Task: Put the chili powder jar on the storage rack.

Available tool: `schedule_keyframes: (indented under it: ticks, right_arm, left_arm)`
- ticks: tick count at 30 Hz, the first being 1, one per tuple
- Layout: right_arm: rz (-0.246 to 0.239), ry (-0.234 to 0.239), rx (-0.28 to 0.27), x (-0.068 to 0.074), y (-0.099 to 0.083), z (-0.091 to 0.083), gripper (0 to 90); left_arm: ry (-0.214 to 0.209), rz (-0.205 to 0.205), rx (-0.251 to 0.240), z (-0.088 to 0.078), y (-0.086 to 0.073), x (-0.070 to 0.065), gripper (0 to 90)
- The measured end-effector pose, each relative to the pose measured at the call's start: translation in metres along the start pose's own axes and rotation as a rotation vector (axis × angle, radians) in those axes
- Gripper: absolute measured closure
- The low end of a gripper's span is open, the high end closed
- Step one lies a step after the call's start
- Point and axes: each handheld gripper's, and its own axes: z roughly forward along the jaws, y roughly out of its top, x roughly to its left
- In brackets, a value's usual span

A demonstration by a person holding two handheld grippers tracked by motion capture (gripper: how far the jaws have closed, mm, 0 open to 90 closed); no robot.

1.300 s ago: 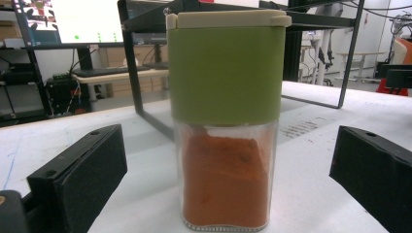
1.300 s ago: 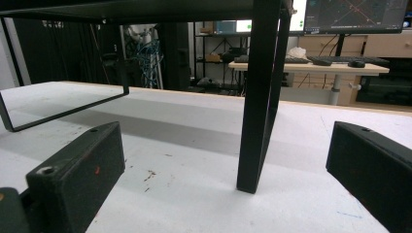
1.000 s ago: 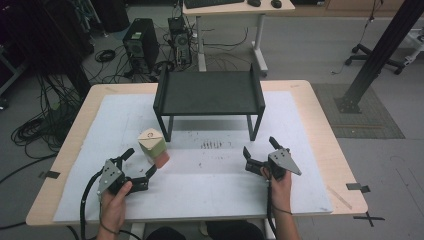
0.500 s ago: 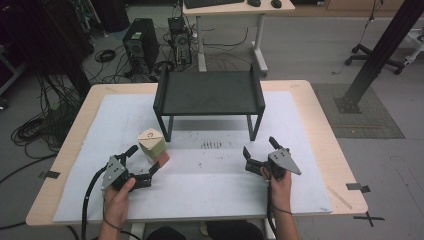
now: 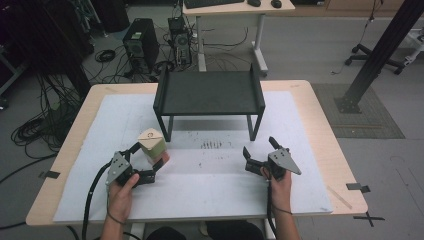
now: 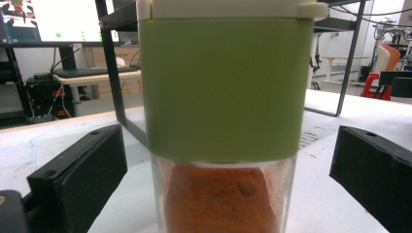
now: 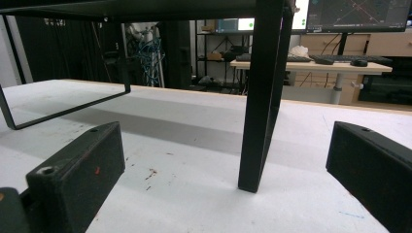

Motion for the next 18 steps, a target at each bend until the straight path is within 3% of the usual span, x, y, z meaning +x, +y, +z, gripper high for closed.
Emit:
schedule_keyframes:
  ticks: [18]
  right_arm:
    - [0.000,0.002,0.002,0.000,0.000,0.000,0.3]
  left_arm:
    - [-0.013,-0.006,0.004,0.013,0.000,0.002,0.2]
